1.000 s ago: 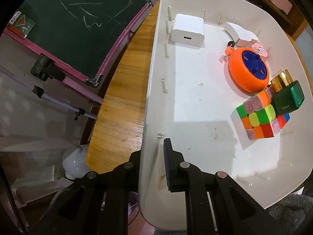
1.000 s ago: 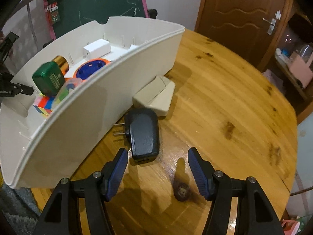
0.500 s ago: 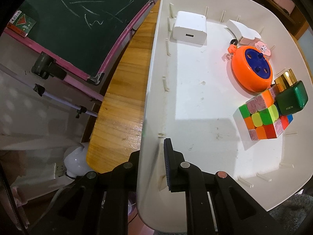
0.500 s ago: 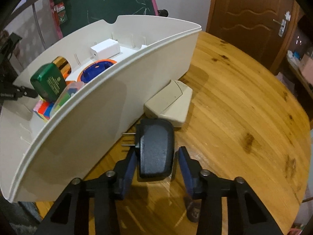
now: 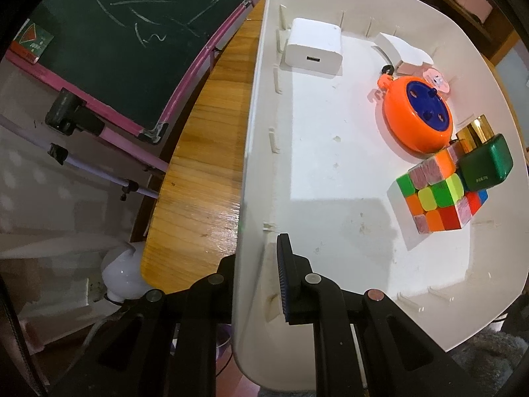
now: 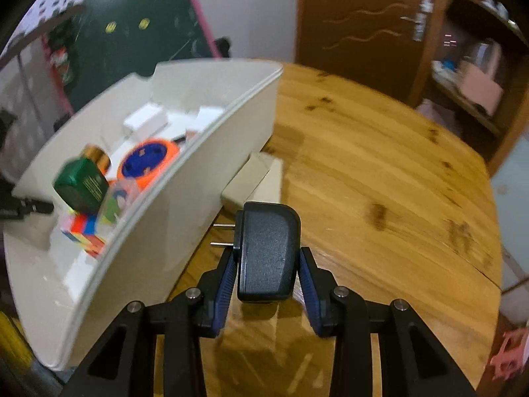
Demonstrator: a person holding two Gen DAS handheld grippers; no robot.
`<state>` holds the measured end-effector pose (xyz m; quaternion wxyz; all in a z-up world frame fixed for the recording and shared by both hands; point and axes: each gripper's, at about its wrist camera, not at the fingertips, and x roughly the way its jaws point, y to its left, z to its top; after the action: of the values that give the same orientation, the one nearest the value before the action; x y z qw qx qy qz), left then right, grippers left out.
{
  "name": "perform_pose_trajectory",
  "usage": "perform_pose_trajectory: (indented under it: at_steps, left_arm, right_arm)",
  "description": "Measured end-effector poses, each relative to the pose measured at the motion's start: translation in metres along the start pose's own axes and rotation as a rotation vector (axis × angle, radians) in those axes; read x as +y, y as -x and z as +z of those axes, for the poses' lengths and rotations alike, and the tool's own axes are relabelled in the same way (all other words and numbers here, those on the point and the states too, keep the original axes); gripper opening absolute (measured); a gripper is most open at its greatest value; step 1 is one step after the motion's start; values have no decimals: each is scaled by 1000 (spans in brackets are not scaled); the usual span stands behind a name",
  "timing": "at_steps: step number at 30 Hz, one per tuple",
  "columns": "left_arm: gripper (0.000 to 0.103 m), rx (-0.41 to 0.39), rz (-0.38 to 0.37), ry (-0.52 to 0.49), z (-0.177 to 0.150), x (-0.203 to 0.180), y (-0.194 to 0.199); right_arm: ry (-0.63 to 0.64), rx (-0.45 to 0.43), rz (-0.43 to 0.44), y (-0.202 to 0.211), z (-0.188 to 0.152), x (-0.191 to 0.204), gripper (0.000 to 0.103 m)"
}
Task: Organize rigid objects
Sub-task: 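Lift the black charger plug with the right gripper toward the tray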
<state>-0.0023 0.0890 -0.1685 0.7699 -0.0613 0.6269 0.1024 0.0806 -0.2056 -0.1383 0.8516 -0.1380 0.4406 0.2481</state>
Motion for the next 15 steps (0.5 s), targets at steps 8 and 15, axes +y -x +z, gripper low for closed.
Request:
perform_pose_trajectory:
  at_steps: [8, 15]
  left_arm:
    - [14, -11, -45, -14, -2, 1, 2]
    - [14, -36, -87, -35, -5, 2, 4]
  right_arm:
    - [-56, -81, -76, 50, 6, 14, 38]
    - [-36, -161, -100, 96, 21, 39, 38]
